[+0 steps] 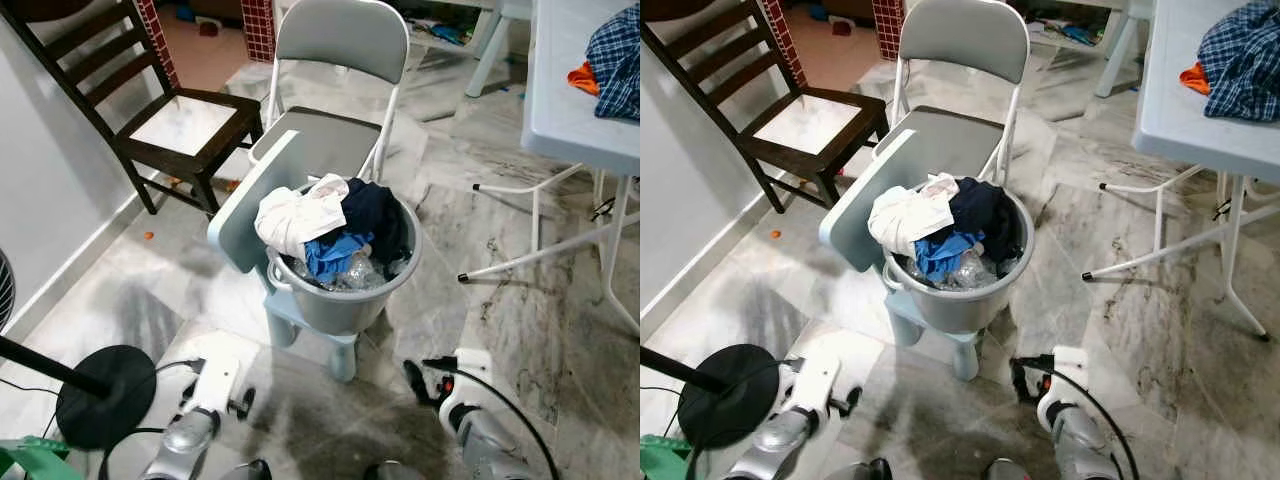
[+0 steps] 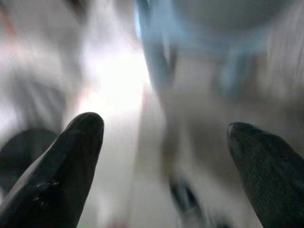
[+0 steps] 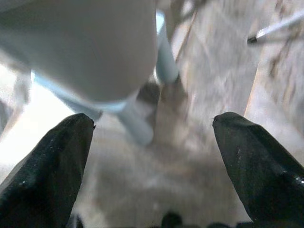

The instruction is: Hang hanger

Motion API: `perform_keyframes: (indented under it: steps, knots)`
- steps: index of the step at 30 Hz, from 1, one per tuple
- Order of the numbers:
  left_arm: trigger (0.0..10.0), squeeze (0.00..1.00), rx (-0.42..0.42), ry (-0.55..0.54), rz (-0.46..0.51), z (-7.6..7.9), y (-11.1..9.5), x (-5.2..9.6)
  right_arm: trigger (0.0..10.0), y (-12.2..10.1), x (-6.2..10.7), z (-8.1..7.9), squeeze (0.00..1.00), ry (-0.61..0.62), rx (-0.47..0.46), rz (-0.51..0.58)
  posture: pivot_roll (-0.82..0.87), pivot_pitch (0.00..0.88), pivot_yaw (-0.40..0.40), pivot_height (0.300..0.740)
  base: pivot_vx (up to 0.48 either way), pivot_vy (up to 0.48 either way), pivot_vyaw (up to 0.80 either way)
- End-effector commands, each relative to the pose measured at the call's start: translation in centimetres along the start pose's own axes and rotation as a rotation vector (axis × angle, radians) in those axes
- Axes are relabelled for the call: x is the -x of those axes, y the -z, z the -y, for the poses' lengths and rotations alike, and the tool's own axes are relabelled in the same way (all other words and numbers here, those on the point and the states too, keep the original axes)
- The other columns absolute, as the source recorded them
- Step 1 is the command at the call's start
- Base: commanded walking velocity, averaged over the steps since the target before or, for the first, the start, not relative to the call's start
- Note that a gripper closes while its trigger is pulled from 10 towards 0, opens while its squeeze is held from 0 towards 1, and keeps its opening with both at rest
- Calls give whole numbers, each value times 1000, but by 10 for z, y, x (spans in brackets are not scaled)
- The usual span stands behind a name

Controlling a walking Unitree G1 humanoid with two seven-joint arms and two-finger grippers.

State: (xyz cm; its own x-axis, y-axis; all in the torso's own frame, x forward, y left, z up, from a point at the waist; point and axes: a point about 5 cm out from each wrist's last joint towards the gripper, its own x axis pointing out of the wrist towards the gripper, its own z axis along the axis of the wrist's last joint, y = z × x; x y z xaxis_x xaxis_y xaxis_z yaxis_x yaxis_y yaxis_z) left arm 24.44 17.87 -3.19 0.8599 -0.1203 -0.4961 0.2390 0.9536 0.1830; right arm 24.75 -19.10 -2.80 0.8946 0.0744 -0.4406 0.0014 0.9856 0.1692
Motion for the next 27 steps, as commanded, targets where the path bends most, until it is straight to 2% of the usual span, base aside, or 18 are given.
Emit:
perform_keyframes:
  steps: [1,4,8,9,10,11,12,17,18,21,24,27]
  knots:
    - [10000,0,-47,-19,142,-15,-21,3,10000,-6,2,0,0,-11,-9,55,-33,194,10,740,0,0,0]
    - [10000,0,-68,-48,239,-20,-30,10,10000,-19,5,1,0,-14,12,128,-43,204,14,740,0,0,0]
    - [10000,0,-107,-86,271,-30,-21,12,10000,-40,12,-5,0,-29,24,242,-46,213,14,740,0,0,0]
    - [10000,0,-117,-103,351,-33,-34,14,10000,-50,14,-8,0,-31,22,283,-51,224,16,740,0,0,0]
    - [10000,0,-117,-103,351,-33,-34,14,10000,-50,14,-8,0,-31,22,283,-51,224,16,740,0,0,0]
    - [10000,0,-113,-127,441,-34,-53,18,10000,-61,17,-12,0,-30,9,326,-51,232,16,740,0,0,0]
    - [10000,0,-82,-134,481,-33,-62,21,10000,-69,19,-15,0,-31,3,355,-51,232,16,740,0,0,0]
    - [10000,0,-66,-138,531,-35,-79,21,10000,-84,21,-25,0,-40,-24,399,-56,231,17,740,0,0,0]
    - [10000,0,-74,-151,592,-35,-94,21,10000,-86,23,-29,0,-50,-15,399,-56,231,17,740,0,0,0]
    - [10000,0,-77,-169,660,-36,-111,24,10000,-89,25,-32,0,-56,-16,399,-56,228,19,740,0,0,-388]
    - [10000,0,-80,-178,735,-31,-138,35,10000,-92,30,-32,0,-47,-29,400,-55,226,20,740,0,0,-567]
    - [10000,0,-74,-161,751,-22,-151,36,10000,-97,34,-31,0,-35,-38,415,-58,225,23,740,0,0,0]
